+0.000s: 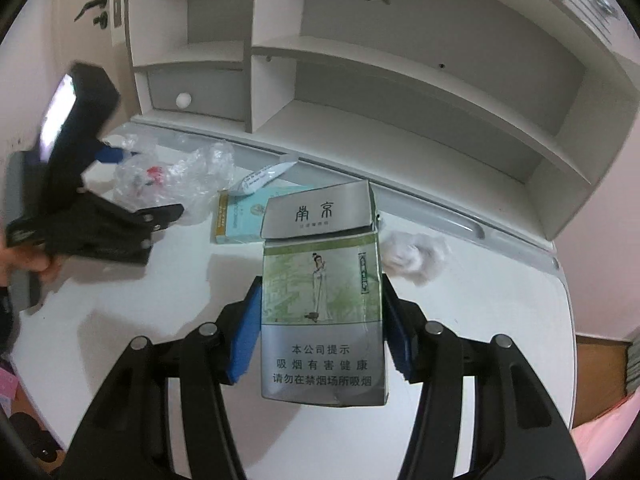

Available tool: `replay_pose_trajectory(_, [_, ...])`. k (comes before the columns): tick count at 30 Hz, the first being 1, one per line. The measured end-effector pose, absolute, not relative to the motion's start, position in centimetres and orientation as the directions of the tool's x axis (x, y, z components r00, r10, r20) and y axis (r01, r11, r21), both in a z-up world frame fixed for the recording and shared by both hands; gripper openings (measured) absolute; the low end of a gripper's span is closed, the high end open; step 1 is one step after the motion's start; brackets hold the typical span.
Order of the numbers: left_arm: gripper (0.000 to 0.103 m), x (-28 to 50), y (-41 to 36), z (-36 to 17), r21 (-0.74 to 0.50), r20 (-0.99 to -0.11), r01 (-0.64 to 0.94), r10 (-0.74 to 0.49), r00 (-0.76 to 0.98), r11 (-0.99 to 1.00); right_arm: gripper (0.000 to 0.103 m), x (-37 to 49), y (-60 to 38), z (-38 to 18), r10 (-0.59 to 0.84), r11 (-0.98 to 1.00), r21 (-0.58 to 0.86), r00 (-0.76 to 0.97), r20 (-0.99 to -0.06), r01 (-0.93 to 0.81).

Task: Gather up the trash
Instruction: 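Grasp the white-green cigarette pack with the right tool while the left grasps the plastic bag, then carry the cigarette pack and plastic bag over the bin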

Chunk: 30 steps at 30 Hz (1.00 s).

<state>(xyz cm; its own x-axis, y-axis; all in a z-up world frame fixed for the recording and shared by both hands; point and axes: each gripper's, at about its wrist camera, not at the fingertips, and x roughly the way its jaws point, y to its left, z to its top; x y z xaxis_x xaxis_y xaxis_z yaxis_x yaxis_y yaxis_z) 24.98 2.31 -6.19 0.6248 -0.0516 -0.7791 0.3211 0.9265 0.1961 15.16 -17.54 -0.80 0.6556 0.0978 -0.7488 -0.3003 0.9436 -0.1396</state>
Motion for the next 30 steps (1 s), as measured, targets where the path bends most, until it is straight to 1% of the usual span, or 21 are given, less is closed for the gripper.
replay_pose_trajectory(1, [0.088, 25.1, 2.4, -6.2, 0.188, -0.777, 0.322, -0.06, 0.627, 0.928, 0.054, 14.7, -18.1, -0.6, 0.101, 0.947, -0.131, 0.659, -0.745, -0.293])
replay_pose_trajectory(2, [0.081, 25.1, 2.4, -6.2, 0.172, -0.777, 0.326, -0.076, 0.625, 0.93, 0.054, 14.4, -18.6, -0.4, 0.105, 0.949, -0.123, 0.659, -0.745, -0.29])
replay_pose_trajectory(3, [0.06, 24.9, 2.5, -6.3, 0.161, -0.782, 0.331, -0.084, 0.617, 0.93, 0.054, 14.0, -19.1, -0.2, 0.107, 0.952, -0.114, 0.66, -0.744, -0.284])
replay_pose_trajectory(4, [0.048, 24.8, 2.6, -6.2, 0.147, -0.786, 0.324, -0.089, 0.612, 0.934, 0.054, 13.4, -19.6, 0.0, 0.107, 0.955, -0.108, 0.662, -0.742, -0.276])
replay_pose_trajectory(6, [0.04, 24.2, 2.5, -6.0, 0.129, -0.793, 0.304, -0.086, 0.603, 0.944, 0.054, 12.2, -21.1, 0.5, 0.105, 0.962, -0.096, 0.67, -0.735, -0.256])
replay_pose_trajectory(7, [0.038, 23.5, 2.4, -5.6, 0.126, -0.791, 0.299, -0.085, 0.605, 0.946, 0.054, 11.3, -22.0, 0.8, 0.101, 0.966, -0.091, 0.676, -0.73, -0.243])
replay_pose_trajectory(10, [0.038, 20.9, 1.6, -3.6, 0.125, -0.773, 0.289, -0.089, 0.628, 0.949, 0.054, 9.3, -24.8, 1.3, 0.089, 0.977, -0.072, 0.688, -0.72, -0.201])
replay_pose_trajectory(12, [0.038, 18.8, 0.6, -2.1, 0.122, -0.757, 0.279, -0.093, 0.647, 0.952, 0.054, 7.2, -27.8, 1.3, 0.066, 0.988, -0.049, 0.695, -0.716, -0.145])
replay_pose_trajectory(14, [0.038, 16.3, -1.4, -1.0, 0.07, -0.753, 0.315, -0.157, 0.639, 0.947, 0.054, 5.2, -30.8, 1.1, 0.034, 0.997, -0.029, 0.702, -0.711, -0.077])
replay_pose_trajectory(16, [0.038, 14.0, -3.8, 0.0, 0.052, -0.741, 0.367, -0.211, 0.637, 0.929, 0.054, 2.4, -35.0, 0.3, -0.005, 1.0, 0.011, 0.699, -0.715, 0.019])
replay_pose_trajectory(19, [0.038, 10.6, -9.4, 1.3, 0.041, -0.712, 0.48, -0.312, 0.629, 0.876, 0.054, -1.7, -40.4, -0.6, -0.076, 0.988, 0.04, 0.694, -0.716, 0.15])
replay_pose_trajectory(20, [0.038, 9.6, -11.3, 1.6, 0.026, -0.702, 0.516, -0.351, 0.619, 0.856, 0.054, -4.0, -43.2, -1.1, -0.129, 0.972, 0.046, 0.689, -0.713, 0.23])
replay_pose_trajectory(22, [0.038, 7.2, -16.3, 2.0, -0.004, -0.687, 0.601, -0.439, 0.579, 0.799, 0.054, -7.0, -46.6, -1.7, -0.211, 0.943, 0.034, 0.673, -0.709, 0.331])
replay_pose_trajectory(24, [0.038, 4.9, -20.5, 2.2, -0.006, -0.67, 0.665, -0.496, 0.552, 0.747, 0.054, -10.9, -51.0, -3.0, -0.29, 0.893, 0.034, 0.632, -0.719, 0.449])
replay_pose_trajectory(26, [0.038, 2.6, -24.8, 1.9, -0.018, -0.658, 0.723, -0.552, 0.511, 0.69, 0.054, -13.9, -54.2, -4.2, -0.328, 0.847, 0.047, 0.59, -0.738, 0.529])
replay_pose_trajectory(27, [0.038, 1.1, -27.9, 1.3, -0.053, -0.662, 0.769, -0.599, 0.451, 0.637, 0.054, -15.5, -55.7, -4.9, -0.346, 0.823, 0.05, 0.569, -0.746, 0.566])
replay_pose_trajectory(30, [0.038, -2.2, -34.6, -0.8, -0.109, -0.678, 0.848, -0.662, 0.319, 0.519, 0.054, -19.4, -59.4, -7.1, -0.369, 0.751, 0.071, 0.506, -0.78, 0.656])
